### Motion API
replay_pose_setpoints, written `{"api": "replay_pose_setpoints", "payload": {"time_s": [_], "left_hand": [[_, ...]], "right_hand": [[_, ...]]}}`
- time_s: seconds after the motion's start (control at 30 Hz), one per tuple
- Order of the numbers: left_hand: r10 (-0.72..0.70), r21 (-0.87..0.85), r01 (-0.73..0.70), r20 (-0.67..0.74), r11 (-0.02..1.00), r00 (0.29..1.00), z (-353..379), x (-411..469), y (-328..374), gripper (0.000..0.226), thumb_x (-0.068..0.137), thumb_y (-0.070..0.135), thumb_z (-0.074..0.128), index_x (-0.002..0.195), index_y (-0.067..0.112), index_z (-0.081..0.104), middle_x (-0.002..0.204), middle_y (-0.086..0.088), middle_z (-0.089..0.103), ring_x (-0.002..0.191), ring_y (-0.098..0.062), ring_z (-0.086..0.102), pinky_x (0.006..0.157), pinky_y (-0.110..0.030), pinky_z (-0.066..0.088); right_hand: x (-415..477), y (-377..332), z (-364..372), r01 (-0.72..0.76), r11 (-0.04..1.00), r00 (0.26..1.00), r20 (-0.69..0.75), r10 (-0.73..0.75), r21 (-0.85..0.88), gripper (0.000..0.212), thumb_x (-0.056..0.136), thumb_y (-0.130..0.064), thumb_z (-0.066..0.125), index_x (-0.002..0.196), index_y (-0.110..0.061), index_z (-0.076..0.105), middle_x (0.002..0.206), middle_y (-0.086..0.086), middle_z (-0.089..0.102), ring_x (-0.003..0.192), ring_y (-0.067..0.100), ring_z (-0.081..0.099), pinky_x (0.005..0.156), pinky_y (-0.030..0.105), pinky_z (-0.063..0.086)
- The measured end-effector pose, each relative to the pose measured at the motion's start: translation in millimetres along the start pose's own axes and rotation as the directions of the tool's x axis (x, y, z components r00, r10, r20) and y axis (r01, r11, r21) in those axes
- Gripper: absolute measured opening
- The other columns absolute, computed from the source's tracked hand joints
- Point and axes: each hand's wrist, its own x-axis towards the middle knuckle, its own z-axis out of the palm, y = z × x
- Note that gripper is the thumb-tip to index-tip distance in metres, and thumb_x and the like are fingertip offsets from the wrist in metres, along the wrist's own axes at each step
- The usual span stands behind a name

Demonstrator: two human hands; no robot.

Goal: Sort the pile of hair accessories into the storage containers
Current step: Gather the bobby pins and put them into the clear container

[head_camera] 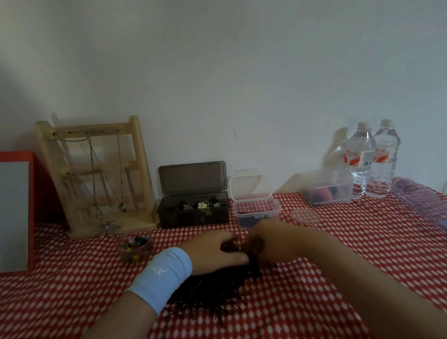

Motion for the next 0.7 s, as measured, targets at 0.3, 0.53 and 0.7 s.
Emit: {"api": "replay_pose_setpoints", "payload": {"time_s": [0.3, 0.53, 0.7], "left_hand": [[0.091, 0.177, -0.08, -0.054, 0.981, 0.994, 23.8, 7.2, 2.8, 0.05, 0.083, 0.047, 0.069, 0.127, 0.023, 0.061, 0.12, 0.004, 0.05, 0.113, -0.014, 0.046, 0.1, -0.031, 0.042], [0.05, 0.187, -0.041, -0.045, 0.981, 0.998, 20.0, 3.9, -9.7, 0.073, 0.072, 0.059, 0.071, 0.135, 0.029, 0.049, 0.124, 0.01, 0.045, 0.115, -0.01, 0.041, 0.104, -0.033, 0.039], [0.049, 0.133, -0.038, -0.08, 0.99, 0.996, 14.8, -4.0, -13.7, 0.058, 0.074, 0.056, 0.074, 0.125, 0.032, 0.059, 0.12, 0.013, 0.048, 0.112, -0.009, 0.046, 0.102, -0.032, 0.042]], "right_hand": [[-14.9, 6.0, -1.8, -0.218, 0.976, 0.973, 0.084, 0.215, 0.028, 0.043, 0.079, -0.064, 0.07, 0.105, -0.031, 0.065, 0.101, -0.01, 0.065, 0.089, 0.006, 0.059, 0.074, 0.02, 0.043], [-7.0, 1.8, 11.1, -0.153, 0.988, 0.988, -0.011, 0.153, 0.013, 0.035, 0.081, -0.035, 0.08, 0.113, -0.023, 0.072, 0.101, -0.006, 0.07, 0.09, 0.011, 0.064, 0.08, 0.021, 0.051], [-1.8, 1.3, -0.1, -0.031, 0.999, 0.999, -0.033, 0.031, 0.013, 0.052, 0.083, -0.016, 0.077, 0.131, -0.029, 0.062, 0.102, -0.01, 0.068, 0.09, 0.007, 0.063, 0.086, 0.023, 0.052]]}}
